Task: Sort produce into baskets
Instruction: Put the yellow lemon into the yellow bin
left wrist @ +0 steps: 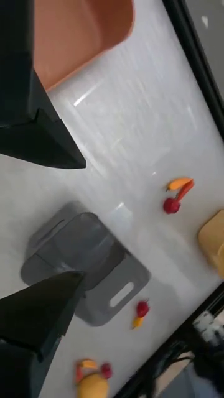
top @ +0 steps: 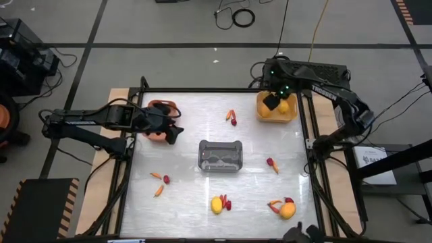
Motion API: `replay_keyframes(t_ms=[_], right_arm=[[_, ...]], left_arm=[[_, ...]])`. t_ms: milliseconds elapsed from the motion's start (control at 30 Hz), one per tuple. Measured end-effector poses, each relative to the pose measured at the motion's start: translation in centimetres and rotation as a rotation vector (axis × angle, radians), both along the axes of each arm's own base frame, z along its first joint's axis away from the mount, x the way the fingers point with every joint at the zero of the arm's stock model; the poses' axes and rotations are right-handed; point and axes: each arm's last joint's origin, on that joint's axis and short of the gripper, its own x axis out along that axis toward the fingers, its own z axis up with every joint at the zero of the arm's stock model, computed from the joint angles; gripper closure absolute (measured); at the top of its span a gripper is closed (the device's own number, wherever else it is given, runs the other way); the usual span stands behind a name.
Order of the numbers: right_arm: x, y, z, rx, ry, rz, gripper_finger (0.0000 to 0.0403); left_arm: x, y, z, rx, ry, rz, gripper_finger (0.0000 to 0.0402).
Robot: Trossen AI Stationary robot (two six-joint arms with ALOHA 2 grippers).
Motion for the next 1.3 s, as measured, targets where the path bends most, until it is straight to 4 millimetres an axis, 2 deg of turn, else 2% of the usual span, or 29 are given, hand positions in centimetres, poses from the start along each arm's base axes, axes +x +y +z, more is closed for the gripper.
replay_keyframes(t_ms=[167,433,600,900,1033,1133,1300], right_arm=[[-1.3,-0.5,-1.8,0.025,0.013,-0.048,0.0195],[-1.7,-0.1,-4.7,0.031,-0.006,-0.100,0.0190],[-1.8,0.1,-5.3,0.044,-0.001,-0.123,0.0169],[-1.8,0.2,-5.3,0.056,-0.022,-0.224,0.0113],[-2.0,0.5,-4.9,0.077,-0.044,-0.300,0.0101],[-1.6,0.9,-3.7,0.102,-0.102,-0.334,0.0101],[-0.5,2.5,-0.1,0.102,-0.221,-0.366,0.0110]], left_arm=[[0.0,0.2,0.0,0.008,-0.019,0.086,0.0114],[0.0,0.4,0.2,0.024,-0.059,0.171,0.0114],[0.1,0.4,0.3,0.023,-0.073,0.193,0.0114],[0.1,0.3,0.2,0.050,-0.039,0.117,0.0114],[-0.1,0.0,0.0,0.064,-0.001,0.072,0.0114],[-0.1,-0.4,0.0,0.108,0.021,-0.002,0.0114],[0.0,-1.0,0.1,0.179,0.041,-0.093,0.0114]])
